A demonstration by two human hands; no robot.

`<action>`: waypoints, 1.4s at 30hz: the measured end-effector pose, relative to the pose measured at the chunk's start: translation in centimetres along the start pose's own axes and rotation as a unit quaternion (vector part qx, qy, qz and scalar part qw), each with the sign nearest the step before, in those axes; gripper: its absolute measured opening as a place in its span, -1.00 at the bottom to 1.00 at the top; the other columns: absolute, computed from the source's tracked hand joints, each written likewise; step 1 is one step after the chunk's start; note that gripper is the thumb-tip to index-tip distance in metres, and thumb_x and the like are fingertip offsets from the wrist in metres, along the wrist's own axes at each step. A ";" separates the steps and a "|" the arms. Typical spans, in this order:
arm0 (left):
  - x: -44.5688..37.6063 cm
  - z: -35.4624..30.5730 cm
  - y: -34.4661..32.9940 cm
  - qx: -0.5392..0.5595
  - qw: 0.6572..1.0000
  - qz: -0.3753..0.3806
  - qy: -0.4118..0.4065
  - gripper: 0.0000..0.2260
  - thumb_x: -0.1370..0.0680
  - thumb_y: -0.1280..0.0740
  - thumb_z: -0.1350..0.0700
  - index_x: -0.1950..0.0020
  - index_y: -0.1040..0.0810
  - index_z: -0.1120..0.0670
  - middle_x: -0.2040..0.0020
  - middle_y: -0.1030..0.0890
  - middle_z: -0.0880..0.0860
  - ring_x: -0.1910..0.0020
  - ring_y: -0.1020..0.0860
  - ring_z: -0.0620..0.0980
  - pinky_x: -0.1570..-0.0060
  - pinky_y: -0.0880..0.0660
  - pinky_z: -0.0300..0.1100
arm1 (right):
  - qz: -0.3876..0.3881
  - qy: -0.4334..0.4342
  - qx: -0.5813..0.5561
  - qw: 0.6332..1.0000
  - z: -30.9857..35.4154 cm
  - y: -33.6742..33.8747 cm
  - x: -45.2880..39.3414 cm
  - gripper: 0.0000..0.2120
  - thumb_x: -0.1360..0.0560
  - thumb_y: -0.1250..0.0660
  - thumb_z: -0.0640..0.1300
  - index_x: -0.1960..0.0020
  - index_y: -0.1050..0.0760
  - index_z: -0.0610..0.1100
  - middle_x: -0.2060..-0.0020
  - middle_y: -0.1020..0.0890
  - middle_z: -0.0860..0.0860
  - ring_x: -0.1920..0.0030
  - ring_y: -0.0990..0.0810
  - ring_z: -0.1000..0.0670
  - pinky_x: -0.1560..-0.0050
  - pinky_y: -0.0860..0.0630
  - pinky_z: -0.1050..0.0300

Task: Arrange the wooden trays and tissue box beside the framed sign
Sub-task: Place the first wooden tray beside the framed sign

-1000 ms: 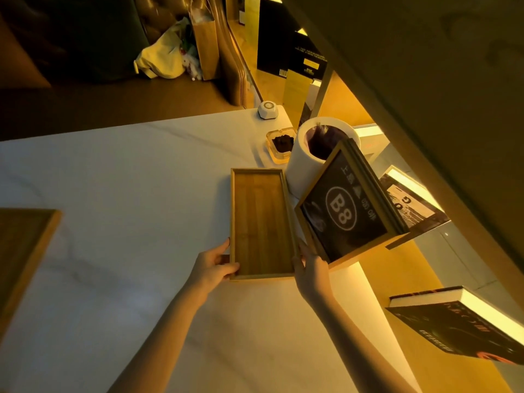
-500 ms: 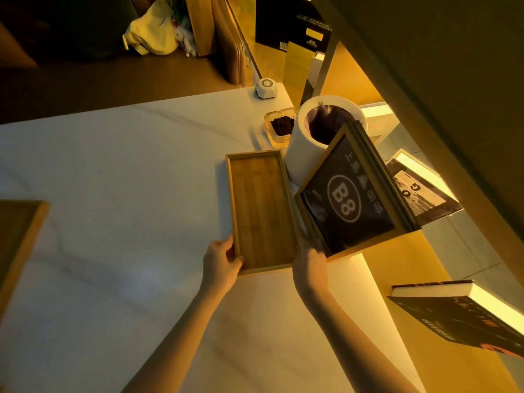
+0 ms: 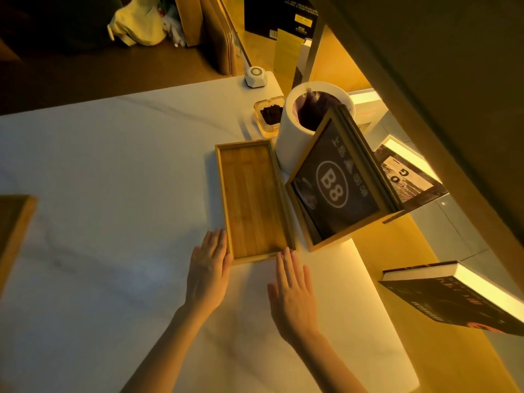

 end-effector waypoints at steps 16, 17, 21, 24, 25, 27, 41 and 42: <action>0.6 -1.5 -1.8 0.010 0.999 0.042 0.013 -0.54 -0.58 -0.05 0.06 -0.44 -0.03 0.15 -0.49 -0.16 0.15 -0.48 -0.09 0.10 -0.41 -0.11 0.09 | -0.086 0.013 -0.039 0.995 -2.2 1.5 0.2 -0.54 -0.56 -0.16 -0.16 -0.43 -0.16 -0.14 -0.44 -0.25 -0.11 -0.45 -0.06 -0.12 -0.40 0.00 -0.13; 0.6 -1.6 -1.8 0.012 0.999 0.043 0.016 -0.54 -0.58 -0.05 0.06 -0.44 -0.03 0.15 -0.49 -0.17 0.15 -0.47 -0.11 0.10 -0.41 -0.15 0.10 | -0.088 0.014 -0.038 0.995 -2.3 1.5 0.2 -0.54 -0.55 -0.17 -0.16 -0.43 -0.17 -0.14 -0.44 -0.26 -0.11 -0.44 -0.08 -0.12 -0.40 -0.01 -0.14; 0.8 -2.0 -1.7 0.014 0.999 0.038 0.023 -0.54 -0.58 -0.07 0.07 -0.43 -0.07 0.16 -0.46 -0.22 0.18 -0.41 -0.25 0.16 -0.32 -0.31 0.15 | -0.084 0.016 -0.048 0.995 -2.8 1.4 0.2 -0.54 -0.57 -0.14 -0.14 -0.44 -0.14 -0.11 -0.45 -0.23 -0.08 -0.44 0.01 -0.08 -0.41 0.04 -0.11; 0.9 -2.2 -1.7 0.015 0.999 0.037 0.026 -0.55 -0.58 -0.08 0.07 -0.43 -0.09 0.16 -0.45 -0.25 0.19 -0.36 -0.30 0.18 -0.27 -0.36 0.15 | -0.082 0.019 -0.058 0.995 -3.1 1.4 0.2 -0.54 -0.58 -0.12 -0.13 -0.44 -0.11 -0.08 -0.46 -0.20 -0.06 -0.44 0.05 -0.04 -0.41 0.09 -0.07; 0.9 -2.2 -1.7 0.017 0.999 0.036 0.027 -0.55 -0.58 -0.08 0.08 -0.43 -0.09 0.16 -0.45 -0.25 0.19 -0.36 -0.30 0.18 -0.27 -0.36 0.15 | -0.083 0.022 -0.059 0.995 -3.2 1.4 0.2 -0.54 -0.57 -0.12 -0.13 -0.44 -0.11 -0.08 -0.46 -0.21 -0.06 -0.44 0.05 -0.04 -0.41 0.09 -0.07; 0.9 -2.2 -1.6 0.019 0.999 0.036 0.029 -0.55 -0.58 -0.09 0.08 -0.42 -0.10 0.17 -0.45 -0.24 0.20 -0.37 -0.28 0.18 -0.29 -0.35 0.15 | -0.083 0.026 -0.058 0.995 -3.2 1.4 0.2 -0.54 -0.57 -0.12 -0.14 -0.44 -0.11 -0.08 -0.46 -0.21 -0.06 -0.44 0.04 -0.04 -0.41 0.09 -0.06; 0.6 -1.7 -1.4 -0.033 0.994 0.106 -0.001 -0.49 -0.57 -0.05 -0.03 -0.45 0.01 0.14 -0.48 -0.17 0.17 -0.34 -0.32 0.17 -0.28 -0.34 -0.03 | -0.064 -0.006 0.003 0.998 -2.2 2.2 -0.1 -0.55 -0.57 -0.12 -0.10 -0.43 -0.16 -0.13 -0.45 -0.26 -0.09 -0.47 -0.14 -0.13 -0.43 -0.08 -0.01; 0.5 -1.7 -1.1 -0.024 0.992 0.122 -0.002 -0.49 -0.57 -0.05 -0.04 -0.45 0.01 0.12 -0.48 -0.17 0.16 -0.34 -0.33 0.17 -0.27 -0.35 -0.03 | -0.060 -0.016 0.014 0.998 -1.9 2.5 -0.3 -0.56 -0.57 -0.13 -0.08 -0.42 -0.19 -0.14 -0.44 -0.30 -0.10 -0.46 -0.19 -0.15 -0.42 -0.14 -0.02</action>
Point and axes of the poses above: each hand's wrist, its own x-axis away from the middle knuckle, its own y-axis out of the back of the hand, z = x × y, the point moved 6 cm from there along -x, towards the middle knuckle
